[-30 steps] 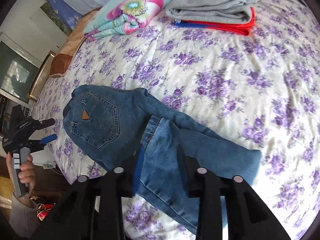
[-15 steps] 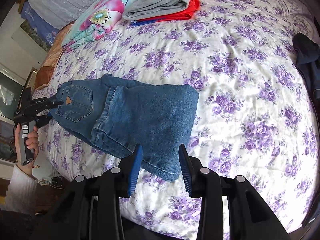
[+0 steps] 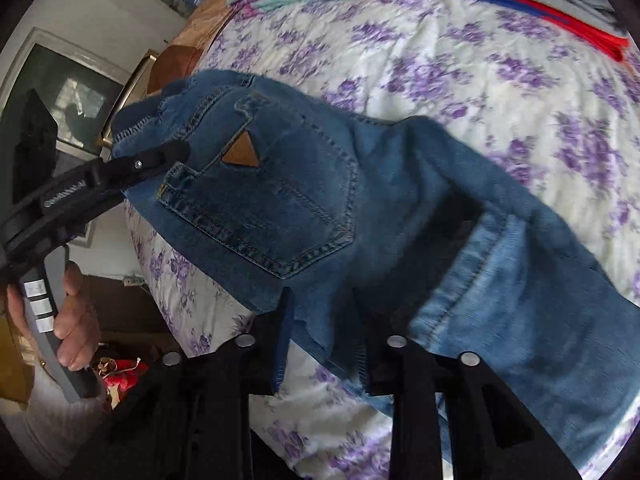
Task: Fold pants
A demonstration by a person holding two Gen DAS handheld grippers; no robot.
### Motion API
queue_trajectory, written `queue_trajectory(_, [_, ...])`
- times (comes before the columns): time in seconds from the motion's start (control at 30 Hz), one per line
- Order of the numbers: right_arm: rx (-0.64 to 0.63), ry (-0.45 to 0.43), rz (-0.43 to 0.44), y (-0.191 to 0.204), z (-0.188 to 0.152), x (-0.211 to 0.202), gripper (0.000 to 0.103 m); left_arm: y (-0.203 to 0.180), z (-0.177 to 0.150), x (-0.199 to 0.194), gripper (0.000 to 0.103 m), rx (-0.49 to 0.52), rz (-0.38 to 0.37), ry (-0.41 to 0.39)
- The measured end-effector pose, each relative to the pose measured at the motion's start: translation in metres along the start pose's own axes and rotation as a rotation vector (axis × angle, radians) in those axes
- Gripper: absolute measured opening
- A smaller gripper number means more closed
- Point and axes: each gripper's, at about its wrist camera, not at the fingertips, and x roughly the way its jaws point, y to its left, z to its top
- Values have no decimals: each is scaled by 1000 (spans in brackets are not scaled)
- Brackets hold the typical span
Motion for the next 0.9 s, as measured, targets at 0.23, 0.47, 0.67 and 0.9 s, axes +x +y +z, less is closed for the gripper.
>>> queue_trajectory(0.23, [-4,118,-36,8,12,34,21,-13,-9,-3,25,74,23,-9])
queue_trajectory(0.47, [26,30,-183,-16,65,29,12,-52,-14,-19,25,224,59,-58])
queue_trajectory(0.67, [39,19,-143,-14,67,19,13,-76,-16,-28,25,286,33,-90])
queue_trajectory(0.9, [185,-223,-222,-65,15,-109,13,-138,-47,-43,25,498,-136,-90])
